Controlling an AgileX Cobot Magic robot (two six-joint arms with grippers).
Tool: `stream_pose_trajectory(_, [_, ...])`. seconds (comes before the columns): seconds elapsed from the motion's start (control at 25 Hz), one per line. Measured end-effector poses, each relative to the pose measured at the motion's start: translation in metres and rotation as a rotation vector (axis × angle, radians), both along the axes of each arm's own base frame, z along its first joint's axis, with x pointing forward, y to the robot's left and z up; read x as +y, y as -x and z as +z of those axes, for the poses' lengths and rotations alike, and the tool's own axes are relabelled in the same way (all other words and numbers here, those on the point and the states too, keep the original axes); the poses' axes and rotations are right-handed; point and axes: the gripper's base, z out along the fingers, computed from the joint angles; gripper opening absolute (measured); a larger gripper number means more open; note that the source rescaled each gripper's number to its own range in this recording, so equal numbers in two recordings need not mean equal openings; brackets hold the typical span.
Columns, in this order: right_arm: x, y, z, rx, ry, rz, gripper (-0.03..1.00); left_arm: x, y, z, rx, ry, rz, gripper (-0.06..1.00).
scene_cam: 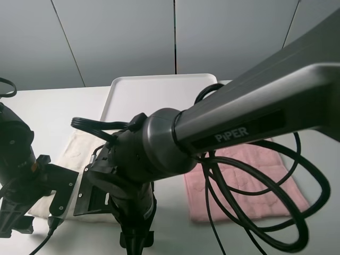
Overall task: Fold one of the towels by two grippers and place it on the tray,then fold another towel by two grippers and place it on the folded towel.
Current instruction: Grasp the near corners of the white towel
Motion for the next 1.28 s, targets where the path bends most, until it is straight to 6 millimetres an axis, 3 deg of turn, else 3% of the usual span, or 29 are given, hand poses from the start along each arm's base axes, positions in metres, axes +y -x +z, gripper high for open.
stream_pose_trajectory(0.12, [0.0003,-0.0005,0.0000,-0.005,-0.003,0.003,0.60,0.0000,0.0000,0.0000,0.000,0.000,0.002,1.00])
stream_pose_trajectory(0.48, [0.0036,-0.0044,0.0003,-0.049,-0.038,0.013,0.02,-0.0001,-0.0001,0.0000,-0.002,0.001,0.001,1.00])
stream_pose_trajectory(0.8, [0.0032,-0.0058,0.0005,-0.065,-0.034,0.009,0.00,-0.0005,-0.0007,-0.0002,-0.008,0.006,0.000,0.99])
stream_pose_trajectory(0.92, [0.0032,-0.0058,0.0005,-0.065,-0.034,0.009,0.00,-0.0009,-0.0012,-0.0003,-0.014,0.010,0.001,0.94])
stream_pose_trajectory(1.04, [0.0032,-0.0058,0.0005,-0.065,-0.034,0.009,0.00,-0.0018,-0.0030,-0.0010,-0.031,0.020,-0.009,0.77])
stream_pose_trajectory(1.16, [0.0032,-0.0058,0.0005,-0.065,-0.034,0.009,0.00,-0.0025,-0.0040,-0.0014,-0.041,0.028,-0.011,0.52])
stream_pose_trajectory(1.28, [0.0032,-0.0058,0.0005,-0.065,-0.034,0.009,0.00,-0.0028,-0.0044,-0.0018,-0.045,0.031,-0.011,0.37])
